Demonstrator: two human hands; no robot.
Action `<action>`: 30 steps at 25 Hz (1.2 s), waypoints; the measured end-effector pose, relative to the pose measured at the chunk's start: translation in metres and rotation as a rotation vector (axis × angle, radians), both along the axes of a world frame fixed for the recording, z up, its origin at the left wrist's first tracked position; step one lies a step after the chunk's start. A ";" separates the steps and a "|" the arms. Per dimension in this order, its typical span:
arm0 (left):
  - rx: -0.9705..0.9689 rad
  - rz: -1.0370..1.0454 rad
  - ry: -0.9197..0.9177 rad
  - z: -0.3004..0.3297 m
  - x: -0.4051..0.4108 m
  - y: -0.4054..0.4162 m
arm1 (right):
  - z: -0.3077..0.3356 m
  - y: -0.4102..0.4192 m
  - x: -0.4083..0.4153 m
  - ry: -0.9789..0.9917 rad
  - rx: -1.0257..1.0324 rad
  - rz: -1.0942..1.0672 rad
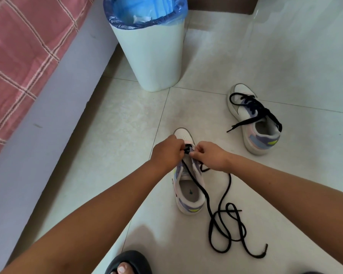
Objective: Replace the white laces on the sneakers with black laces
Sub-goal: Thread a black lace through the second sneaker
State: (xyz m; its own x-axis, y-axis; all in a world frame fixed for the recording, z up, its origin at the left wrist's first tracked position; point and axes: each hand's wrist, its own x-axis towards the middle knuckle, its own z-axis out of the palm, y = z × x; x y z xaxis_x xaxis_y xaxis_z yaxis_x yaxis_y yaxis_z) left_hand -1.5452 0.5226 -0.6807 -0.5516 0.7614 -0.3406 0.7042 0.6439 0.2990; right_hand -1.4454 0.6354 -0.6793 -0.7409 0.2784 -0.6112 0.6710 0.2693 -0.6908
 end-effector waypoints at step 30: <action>0.521 -0.395 0.282 -0.035 -0.001 -0.017 | -0.010 -0.005 0.010 -0.009 0.005 -0.083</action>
State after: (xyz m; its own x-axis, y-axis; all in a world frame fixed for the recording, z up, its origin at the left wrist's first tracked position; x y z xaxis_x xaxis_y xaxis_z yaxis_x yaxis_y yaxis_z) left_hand -1.5461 0.5053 -0.7154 -0.2146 0.9475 0.2370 0.9512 0.1477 0.2708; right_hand -1.4351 0.6301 -0.6891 -0.7098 0.3419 -0.6159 0.6971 0.2155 -0.6838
